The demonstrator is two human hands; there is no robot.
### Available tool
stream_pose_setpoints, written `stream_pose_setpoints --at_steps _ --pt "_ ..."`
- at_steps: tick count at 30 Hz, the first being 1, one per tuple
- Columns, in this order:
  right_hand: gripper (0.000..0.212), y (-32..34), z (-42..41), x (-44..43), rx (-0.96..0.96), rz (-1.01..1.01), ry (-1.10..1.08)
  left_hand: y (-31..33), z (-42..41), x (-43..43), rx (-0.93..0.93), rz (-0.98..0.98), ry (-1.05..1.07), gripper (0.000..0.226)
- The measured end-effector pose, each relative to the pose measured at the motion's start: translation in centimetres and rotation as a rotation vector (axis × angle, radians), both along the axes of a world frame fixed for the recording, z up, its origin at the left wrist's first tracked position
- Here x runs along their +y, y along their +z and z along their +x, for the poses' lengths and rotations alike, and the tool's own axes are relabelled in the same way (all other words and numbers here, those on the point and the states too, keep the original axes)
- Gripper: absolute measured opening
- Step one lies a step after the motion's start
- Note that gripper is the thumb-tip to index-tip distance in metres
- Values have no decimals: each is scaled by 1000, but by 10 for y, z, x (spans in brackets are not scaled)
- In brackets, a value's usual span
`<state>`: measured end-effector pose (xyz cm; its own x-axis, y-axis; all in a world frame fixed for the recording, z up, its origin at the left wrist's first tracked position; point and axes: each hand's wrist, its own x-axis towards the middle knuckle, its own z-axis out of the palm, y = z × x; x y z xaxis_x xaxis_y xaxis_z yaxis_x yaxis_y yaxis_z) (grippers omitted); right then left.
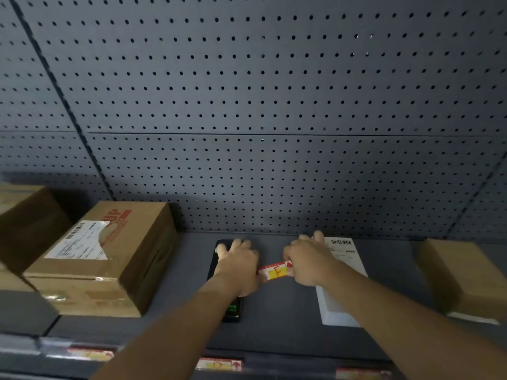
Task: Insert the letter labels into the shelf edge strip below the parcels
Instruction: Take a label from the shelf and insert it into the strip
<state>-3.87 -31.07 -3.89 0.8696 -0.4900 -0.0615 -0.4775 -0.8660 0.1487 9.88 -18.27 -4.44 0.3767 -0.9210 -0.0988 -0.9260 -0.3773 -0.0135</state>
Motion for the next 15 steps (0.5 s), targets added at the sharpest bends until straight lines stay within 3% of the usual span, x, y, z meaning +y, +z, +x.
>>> stream_pose_setpoints --at_steps 8,15 --pt "39 -1 9 -8 59 61 -7 1 -1 -8 49 76 24 45" --pt "31 2 2 -7 -90 205 -34 2 -1 -10 187 -97 56 28"
